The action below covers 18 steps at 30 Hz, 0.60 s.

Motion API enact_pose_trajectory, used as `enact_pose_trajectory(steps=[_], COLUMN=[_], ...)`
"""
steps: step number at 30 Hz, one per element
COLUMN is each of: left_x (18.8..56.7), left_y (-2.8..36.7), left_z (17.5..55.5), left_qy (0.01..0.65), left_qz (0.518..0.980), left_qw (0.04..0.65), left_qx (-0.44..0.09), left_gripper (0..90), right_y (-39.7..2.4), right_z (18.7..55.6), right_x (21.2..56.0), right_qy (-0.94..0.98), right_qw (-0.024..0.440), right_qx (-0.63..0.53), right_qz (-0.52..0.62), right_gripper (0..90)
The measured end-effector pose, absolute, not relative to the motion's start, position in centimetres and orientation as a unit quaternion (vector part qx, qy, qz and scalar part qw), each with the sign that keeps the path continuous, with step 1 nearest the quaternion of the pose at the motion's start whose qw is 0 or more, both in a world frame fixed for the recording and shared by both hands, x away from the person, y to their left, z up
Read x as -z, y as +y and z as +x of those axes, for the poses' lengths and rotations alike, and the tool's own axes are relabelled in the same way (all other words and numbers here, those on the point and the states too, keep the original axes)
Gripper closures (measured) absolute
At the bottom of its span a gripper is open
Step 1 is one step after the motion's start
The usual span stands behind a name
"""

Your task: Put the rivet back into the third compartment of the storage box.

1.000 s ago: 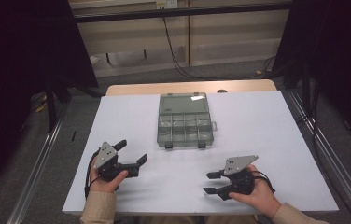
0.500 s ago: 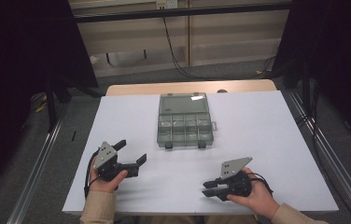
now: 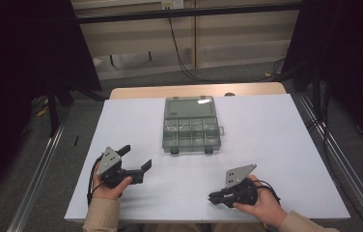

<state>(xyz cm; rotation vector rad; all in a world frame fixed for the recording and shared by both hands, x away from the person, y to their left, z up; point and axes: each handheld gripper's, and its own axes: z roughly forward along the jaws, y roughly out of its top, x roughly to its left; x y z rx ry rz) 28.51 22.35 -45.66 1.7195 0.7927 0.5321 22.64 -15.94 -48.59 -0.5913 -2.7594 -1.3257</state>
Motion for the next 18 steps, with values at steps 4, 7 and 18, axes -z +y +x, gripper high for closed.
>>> enact_pose_trajectory(steps=[4, 7, 18], left_x=[45.7, 45.7, 45.6], left_y=[22.3, 22.3, 22.4], left_z=[28.5, 28.5, 28.5], left_qy=[0.336, 0.337, 0.336], left_qz=[0.728, 0.727, 0.727], left_qw=[0.555, 0.555, 0.555], left_qx=[-0.224, -0.222, -0.225], left_gripper=[3.2, 3.2, 3.4], right_y=[-16.1, -16.3, -16.9], right_z=[23.0, 23.1, 23.9], right_x=[48.7, 48.7, 48.4], right_qy=[-0.882, -0.878, -0.859], right_qw=[0.003, 0.003, -0.008], right_qx=[0.429, 0.433, 0.455], right_qz=[-0.192, -0.205, -0.233], right_gripper=[83.0, 83.1, 83.1])
